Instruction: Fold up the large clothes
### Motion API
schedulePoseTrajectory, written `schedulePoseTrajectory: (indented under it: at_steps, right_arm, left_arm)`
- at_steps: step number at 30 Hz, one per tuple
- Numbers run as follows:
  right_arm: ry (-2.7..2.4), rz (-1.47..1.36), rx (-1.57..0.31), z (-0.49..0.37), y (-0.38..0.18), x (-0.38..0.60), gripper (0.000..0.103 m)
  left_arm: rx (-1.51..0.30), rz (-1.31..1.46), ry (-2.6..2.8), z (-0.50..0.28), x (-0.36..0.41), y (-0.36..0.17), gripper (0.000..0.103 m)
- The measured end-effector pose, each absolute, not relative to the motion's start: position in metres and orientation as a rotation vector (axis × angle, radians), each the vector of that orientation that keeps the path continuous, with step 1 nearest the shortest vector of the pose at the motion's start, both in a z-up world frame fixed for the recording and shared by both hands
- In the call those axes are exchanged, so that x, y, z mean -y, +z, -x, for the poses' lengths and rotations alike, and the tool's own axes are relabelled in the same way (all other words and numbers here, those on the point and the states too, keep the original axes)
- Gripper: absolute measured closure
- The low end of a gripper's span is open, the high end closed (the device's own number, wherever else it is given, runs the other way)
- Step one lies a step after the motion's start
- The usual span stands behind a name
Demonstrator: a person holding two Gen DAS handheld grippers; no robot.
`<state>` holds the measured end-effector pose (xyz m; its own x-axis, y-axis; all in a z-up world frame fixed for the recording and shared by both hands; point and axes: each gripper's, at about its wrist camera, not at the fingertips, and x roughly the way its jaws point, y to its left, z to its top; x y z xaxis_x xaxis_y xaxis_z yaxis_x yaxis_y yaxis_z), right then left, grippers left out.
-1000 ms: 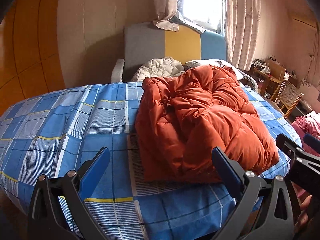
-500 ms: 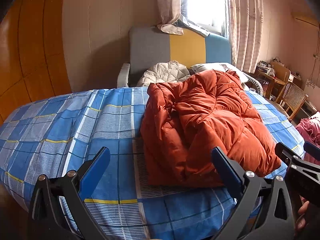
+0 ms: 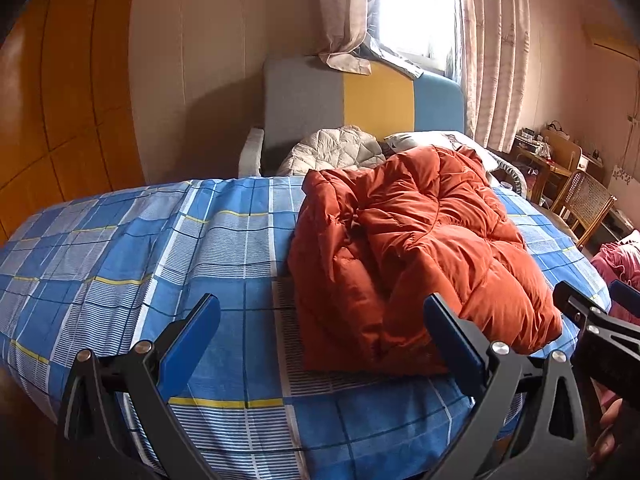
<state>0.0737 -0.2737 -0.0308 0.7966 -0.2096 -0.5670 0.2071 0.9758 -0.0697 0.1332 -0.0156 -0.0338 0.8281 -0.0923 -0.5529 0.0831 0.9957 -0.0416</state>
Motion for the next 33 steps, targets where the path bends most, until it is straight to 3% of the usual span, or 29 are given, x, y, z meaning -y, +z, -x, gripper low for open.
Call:
schedulePoseTrajectory:
  at_steps: [33]
  right_arm:
    - [-0.231,0.008,-0.618,-0.082,-0.031,0.271,0.003]
  left_arm:
    - [-0.611,0.039,-0.083,-0.139,0.007,-0.036,0.002]
